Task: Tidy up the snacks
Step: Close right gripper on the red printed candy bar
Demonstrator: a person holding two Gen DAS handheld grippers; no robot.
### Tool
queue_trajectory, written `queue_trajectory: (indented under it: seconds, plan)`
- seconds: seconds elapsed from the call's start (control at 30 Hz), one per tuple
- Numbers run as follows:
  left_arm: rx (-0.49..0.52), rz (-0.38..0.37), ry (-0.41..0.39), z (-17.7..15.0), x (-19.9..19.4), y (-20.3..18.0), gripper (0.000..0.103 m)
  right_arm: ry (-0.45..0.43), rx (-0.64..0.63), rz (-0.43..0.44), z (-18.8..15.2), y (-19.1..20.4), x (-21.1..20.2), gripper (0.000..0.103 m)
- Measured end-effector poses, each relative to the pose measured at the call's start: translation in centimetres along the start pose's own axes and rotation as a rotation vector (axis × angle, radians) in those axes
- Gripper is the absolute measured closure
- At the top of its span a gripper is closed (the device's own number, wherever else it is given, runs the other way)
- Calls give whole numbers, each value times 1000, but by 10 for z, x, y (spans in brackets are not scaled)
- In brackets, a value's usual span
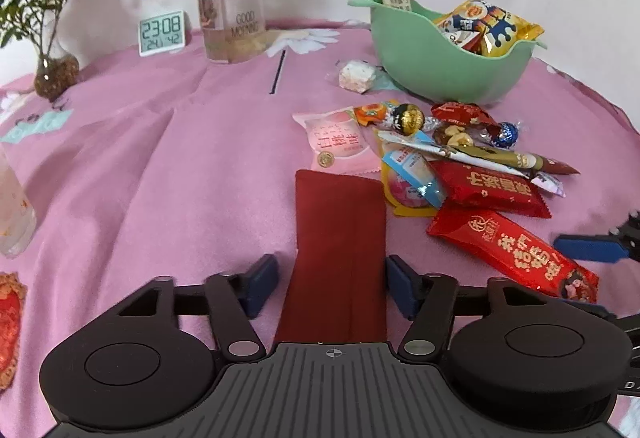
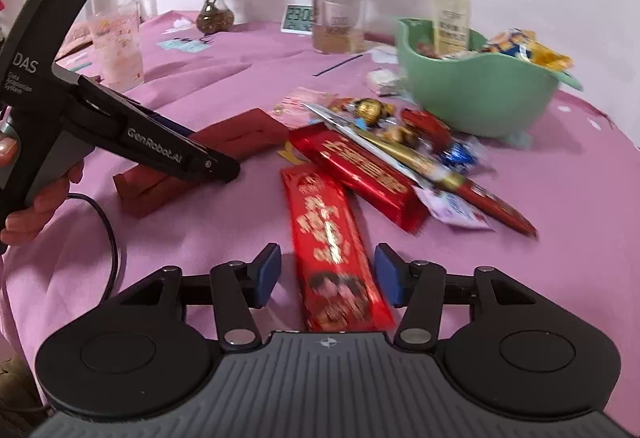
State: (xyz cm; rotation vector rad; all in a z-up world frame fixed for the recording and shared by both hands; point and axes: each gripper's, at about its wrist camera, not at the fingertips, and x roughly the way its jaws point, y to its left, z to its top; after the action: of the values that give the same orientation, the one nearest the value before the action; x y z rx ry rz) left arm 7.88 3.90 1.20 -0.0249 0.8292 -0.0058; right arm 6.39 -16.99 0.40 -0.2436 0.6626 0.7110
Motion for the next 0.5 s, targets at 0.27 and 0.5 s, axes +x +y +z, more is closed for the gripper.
queue_trajectory:
  seconds: [0.27, 0.5]
  plan:
    - [-24, -22, 10, 0, -2, 10, 0, -14, 44, 45, 12, 0, 19, 61]
    - [-6, -1, -16, 1, 2, 7, 0, -35, 24, 31, 14, 8, 12, 69]
